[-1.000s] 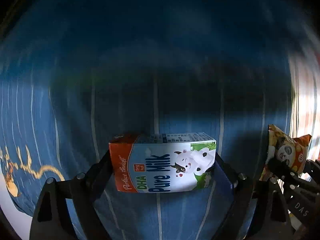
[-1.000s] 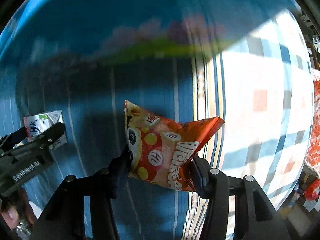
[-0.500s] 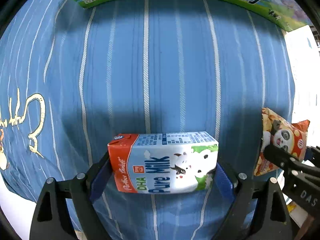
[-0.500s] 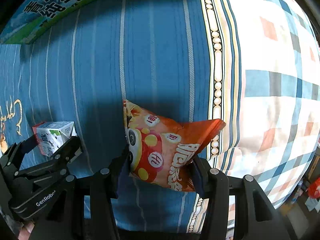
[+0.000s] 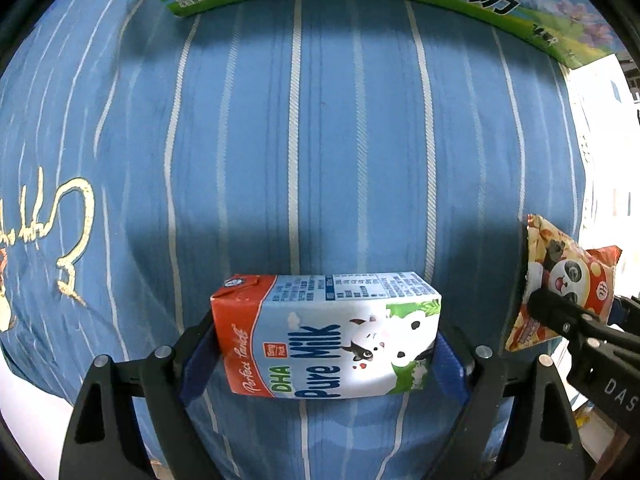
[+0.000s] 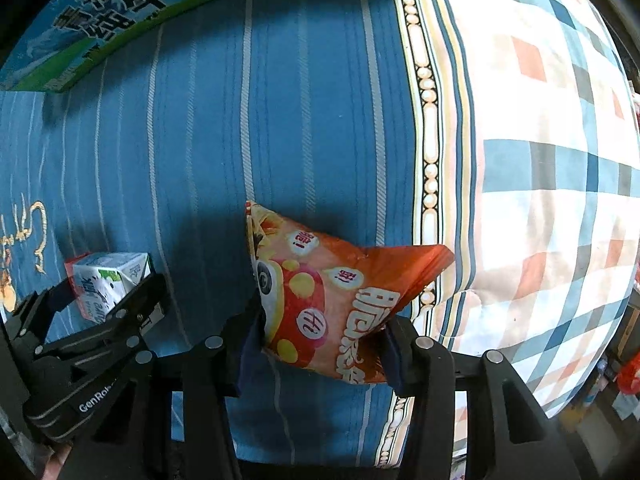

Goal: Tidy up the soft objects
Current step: 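Place the carton and panda bag into the box and open both tools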

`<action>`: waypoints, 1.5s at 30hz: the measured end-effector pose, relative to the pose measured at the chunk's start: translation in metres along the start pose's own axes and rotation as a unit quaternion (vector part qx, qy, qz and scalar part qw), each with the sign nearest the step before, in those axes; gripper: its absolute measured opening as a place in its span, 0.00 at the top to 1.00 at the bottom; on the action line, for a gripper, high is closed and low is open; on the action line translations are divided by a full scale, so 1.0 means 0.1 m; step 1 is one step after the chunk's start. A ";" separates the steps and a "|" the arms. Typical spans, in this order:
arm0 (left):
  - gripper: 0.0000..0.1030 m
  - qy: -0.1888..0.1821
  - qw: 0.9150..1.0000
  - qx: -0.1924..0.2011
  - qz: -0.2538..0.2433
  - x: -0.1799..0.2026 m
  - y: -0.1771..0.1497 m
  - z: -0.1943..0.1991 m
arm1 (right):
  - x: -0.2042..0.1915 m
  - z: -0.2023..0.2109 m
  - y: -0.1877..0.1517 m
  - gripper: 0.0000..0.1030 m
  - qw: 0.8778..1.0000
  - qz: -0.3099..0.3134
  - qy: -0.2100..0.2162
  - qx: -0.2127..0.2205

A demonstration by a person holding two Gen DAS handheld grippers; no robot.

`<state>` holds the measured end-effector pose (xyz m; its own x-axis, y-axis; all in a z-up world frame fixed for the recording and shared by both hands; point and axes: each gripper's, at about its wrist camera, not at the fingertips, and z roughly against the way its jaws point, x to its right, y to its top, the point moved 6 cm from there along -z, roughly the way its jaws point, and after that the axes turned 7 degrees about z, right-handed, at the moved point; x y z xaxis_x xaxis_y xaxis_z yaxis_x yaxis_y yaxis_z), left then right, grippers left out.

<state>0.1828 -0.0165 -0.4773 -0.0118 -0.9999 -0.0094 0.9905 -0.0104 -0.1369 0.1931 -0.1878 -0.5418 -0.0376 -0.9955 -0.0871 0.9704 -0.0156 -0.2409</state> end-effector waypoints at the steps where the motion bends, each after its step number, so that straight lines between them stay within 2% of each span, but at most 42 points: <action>1: 0.13 -0.004 1.000 0.001 0.002 -0.02 0.06 0.01 | 0.00 0.04 -0.01 0.49 1.000 0.000 0.003 0.003; 15: 0.13 -0.023 0.998 0.056 0.000 -0.01 0.05 0.70 | 0.10 0.44 -0.17 0.50 0.999 0.004 0.025 0.034; 25: 0.13 -0.047 0.994 0.098 -0.015 0.08 -0.03 1.35 | 0.07 1.04 -0.26 0.51 0.996 0.019 0.048 0.078; 32: 0.13 -0.081 0.988 0.131 -0.023 0.11 0.04 1.80 | 0.07 1.66 -0.27 0.51 0.989 0.019 0.077 0.122; 39: 0.13 -0.106 0.978 0.176 -0.032 0.20 0.48 2.31 | 0.02 2.24 -0.03 0.51 0.980 0.019 0.095 0.174; 42: 0.13 -0.111 0.975 0.191 -0.033 0.22 0.77 2.48 | 0.01 2.44 0.20 0.51 0.976 0.015 0.101 0.193; 45: 0.13 -0.109 0.973 0.201 -0.031 0.24 1.13 2.58 | 0.06 2.64 0.54 0.51 0.972 0.011 0.088 0.216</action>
<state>0.3295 -0.0441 -0.2379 -0.0876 -0.9754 0.2023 0.9628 -0.0308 0.2683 0.3086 -0.2196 -0.3003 -0.0183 -0.9654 -0.2601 0.9795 -0.0695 0.1891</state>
